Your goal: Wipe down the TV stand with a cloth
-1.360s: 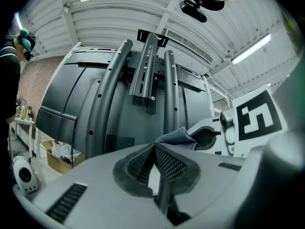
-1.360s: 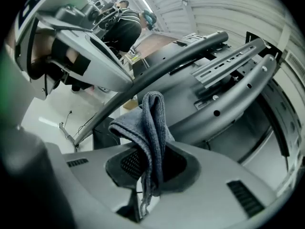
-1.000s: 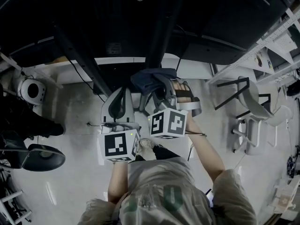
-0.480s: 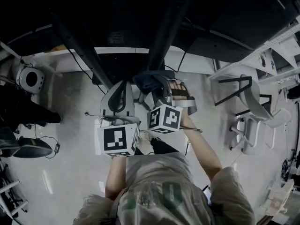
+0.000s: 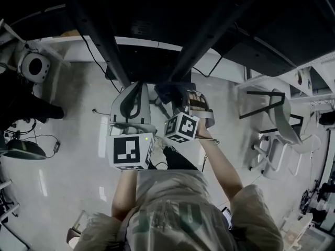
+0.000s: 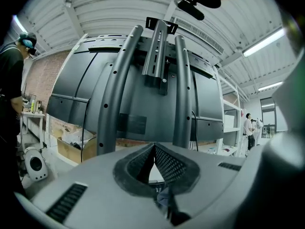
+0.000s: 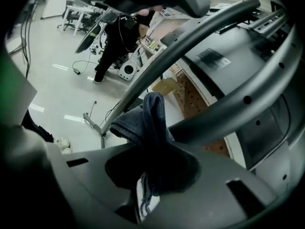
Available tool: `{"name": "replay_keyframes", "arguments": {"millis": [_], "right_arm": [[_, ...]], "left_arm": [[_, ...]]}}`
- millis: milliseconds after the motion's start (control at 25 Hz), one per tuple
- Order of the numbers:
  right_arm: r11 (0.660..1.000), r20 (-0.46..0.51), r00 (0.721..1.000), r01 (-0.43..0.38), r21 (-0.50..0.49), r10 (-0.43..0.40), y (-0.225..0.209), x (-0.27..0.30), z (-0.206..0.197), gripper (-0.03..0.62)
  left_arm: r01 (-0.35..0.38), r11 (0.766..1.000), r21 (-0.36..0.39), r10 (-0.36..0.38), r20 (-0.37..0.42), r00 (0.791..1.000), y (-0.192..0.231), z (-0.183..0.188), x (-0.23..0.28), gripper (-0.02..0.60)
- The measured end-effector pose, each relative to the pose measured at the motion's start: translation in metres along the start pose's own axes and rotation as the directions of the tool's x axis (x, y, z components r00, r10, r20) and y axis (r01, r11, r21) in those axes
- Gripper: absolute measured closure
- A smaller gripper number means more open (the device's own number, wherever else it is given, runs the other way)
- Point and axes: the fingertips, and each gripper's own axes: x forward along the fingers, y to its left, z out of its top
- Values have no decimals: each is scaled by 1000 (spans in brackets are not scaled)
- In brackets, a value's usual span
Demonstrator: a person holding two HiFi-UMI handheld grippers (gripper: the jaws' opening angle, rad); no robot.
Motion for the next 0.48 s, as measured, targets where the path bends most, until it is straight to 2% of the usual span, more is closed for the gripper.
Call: {"name": "replay_keyframes", "arguments": {"millis": [200,480], "right_arm": [[998,-33,998,-57,-6,57,29,25,-14,531],[984,-68,982,-176,17,176,83,61,-35,531]], "left_arm": [[-30,1000,-10,29,-32,999,11,-16,-3,565],[-76,996,-54,72,-75,995,25,-42,-11,566]]}}
